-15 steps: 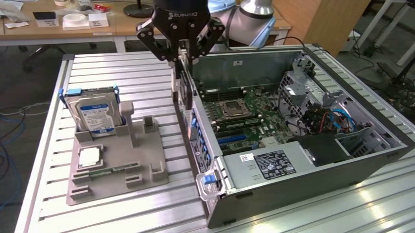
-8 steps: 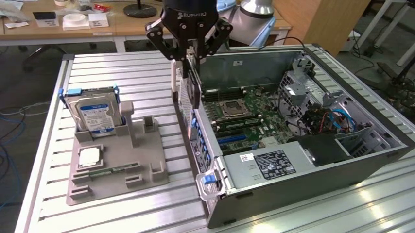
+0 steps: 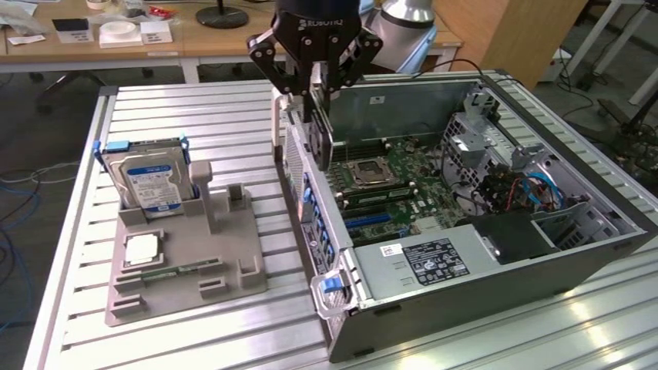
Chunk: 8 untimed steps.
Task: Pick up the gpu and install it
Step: 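Pick up the gpu and move the gpu toward the slot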
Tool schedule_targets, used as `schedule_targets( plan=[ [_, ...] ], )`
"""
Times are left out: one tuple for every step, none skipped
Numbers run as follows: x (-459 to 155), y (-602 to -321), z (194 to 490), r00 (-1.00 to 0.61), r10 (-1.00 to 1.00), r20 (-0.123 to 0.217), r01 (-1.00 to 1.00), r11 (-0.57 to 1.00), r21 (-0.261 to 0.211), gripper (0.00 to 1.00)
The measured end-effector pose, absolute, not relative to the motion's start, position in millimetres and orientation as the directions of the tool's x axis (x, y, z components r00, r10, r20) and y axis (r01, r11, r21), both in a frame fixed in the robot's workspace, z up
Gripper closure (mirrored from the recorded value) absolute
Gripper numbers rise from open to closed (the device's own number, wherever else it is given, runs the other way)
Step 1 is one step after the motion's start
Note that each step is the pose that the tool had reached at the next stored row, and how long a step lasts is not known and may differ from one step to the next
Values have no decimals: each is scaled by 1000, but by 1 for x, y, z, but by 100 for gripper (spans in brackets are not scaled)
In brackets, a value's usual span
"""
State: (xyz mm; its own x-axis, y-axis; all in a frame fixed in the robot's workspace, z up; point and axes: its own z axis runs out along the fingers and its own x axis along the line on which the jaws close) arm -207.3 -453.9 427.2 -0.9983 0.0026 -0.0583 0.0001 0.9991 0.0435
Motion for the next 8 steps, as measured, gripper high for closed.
schedule_targets(
  plan=[
    [-206, -454, 427, -998, 3, -58, 0, 999, 43, 73],
    [-204, -454, 427, -998, 3, -58, 0, 999, 43, 73],
    [-203, -454, 427, -998, 3, -58, 0, 999, 43, 73],
    [-201, -453, 427, -998, 3, -58, 0, 999, 44, 73],
    [-200, -453, 427, -998, 3, -58, 0, 999, 43, 73],
    [-199, -453, 427, -998, 3, -58, 0, 999, 43, 73],
    [-198, -453, 427, -998, 3, -58, 0, 999, 43, 73],
    [-197, -453, 427, -998, 3, -58, 0, 999, 43, 73]
  ],
)
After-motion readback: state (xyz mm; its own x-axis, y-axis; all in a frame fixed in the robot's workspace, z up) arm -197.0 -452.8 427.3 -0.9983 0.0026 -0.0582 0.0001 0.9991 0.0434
